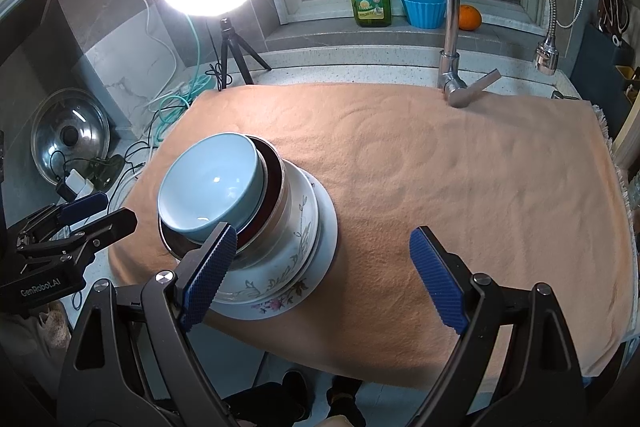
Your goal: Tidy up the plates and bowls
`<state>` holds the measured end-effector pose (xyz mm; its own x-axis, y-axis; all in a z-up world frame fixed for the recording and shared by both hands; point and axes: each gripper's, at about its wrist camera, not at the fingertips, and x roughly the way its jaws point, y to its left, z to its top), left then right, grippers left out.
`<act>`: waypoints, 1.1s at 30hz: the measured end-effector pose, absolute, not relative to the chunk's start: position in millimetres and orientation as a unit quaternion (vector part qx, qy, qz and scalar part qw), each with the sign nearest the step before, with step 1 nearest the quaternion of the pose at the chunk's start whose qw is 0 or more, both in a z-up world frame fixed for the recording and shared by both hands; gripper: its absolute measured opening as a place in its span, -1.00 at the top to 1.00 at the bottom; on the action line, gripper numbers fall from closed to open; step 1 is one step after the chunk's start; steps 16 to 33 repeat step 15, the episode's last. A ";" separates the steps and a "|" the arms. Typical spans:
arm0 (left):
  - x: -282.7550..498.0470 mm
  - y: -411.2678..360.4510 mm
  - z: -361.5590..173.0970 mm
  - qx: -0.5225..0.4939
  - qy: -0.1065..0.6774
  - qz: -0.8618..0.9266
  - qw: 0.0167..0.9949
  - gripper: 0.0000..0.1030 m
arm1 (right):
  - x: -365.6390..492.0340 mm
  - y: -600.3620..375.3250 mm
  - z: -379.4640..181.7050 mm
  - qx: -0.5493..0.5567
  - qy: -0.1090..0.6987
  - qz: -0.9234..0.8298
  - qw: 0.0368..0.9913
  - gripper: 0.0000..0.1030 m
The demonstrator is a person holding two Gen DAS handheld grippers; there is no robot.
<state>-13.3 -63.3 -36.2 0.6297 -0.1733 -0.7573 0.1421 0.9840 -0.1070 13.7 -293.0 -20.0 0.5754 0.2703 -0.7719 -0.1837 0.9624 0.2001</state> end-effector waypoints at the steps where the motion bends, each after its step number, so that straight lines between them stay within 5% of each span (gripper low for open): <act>1: -13.2 -63.3 -36.2 -0.019 0.421 -0.087 0.903 -0.46 | 13.8 -292.8 -20.0 0.049 0.442 0.128 0.886 -0.76; 33: -10.3 -61.3 -37.8 -0.020 0.420 -0.083 0.904 -0.46 | 13.0 -291.1 -29.3 0.055 0.449 0.127 0.883 -0.76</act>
